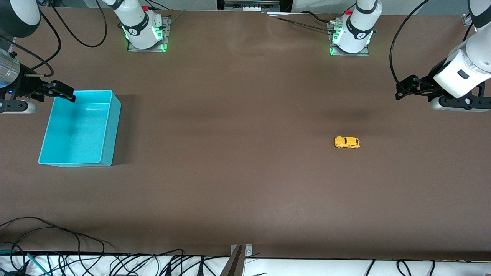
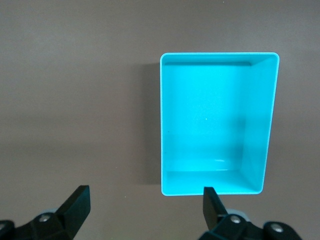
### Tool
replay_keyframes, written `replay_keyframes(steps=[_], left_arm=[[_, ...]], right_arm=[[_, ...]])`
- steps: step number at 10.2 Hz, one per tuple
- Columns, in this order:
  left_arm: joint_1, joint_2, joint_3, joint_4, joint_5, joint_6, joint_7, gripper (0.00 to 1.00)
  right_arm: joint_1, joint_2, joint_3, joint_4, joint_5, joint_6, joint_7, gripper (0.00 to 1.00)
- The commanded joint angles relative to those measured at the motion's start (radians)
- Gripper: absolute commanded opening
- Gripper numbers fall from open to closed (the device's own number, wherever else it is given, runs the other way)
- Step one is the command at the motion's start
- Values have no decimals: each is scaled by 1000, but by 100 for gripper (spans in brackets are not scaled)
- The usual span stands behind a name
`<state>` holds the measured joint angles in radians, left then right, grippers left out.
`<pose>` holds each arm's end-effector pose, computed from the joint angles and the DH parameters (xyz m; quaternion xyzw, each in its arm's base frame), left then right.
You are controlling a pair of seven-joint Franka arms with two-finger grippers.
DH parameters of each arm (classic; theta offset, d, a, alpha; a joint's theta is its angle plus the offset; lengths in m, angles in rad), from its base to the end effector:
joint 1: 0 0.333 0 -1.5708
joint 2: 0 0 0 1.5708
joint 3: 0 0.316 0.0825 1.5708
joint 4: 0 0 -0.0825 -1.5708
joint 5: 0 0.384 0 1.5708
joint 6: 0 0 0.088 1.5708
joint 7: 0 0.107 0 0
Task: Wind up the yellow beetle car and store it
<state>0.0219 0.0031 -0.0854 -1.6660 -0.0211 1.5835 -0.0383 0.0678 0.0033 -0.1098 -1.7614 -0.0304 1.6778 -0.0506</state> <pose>0.5510 -0.0372 0.5791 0.9990 -0.0120 -0.0433 0.0085 0.5540 -0.0262 0.5415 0.9989 0.0066 -0.0441 0.0132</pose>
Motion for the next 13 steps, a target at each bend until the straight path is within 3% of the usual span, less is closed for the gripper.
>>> replay_keyframes(steps=[1, 13], left_arm=[[7, 1, -2, 20, -14, -23, 18, 100], [7, 0, -2, 22, -17, -49, 23, 100]], right_arm=[[1, 0, 2, 19, -8, -24, 3, 100], [6, 6, 2, 28, -14, -24, 5, 100]])
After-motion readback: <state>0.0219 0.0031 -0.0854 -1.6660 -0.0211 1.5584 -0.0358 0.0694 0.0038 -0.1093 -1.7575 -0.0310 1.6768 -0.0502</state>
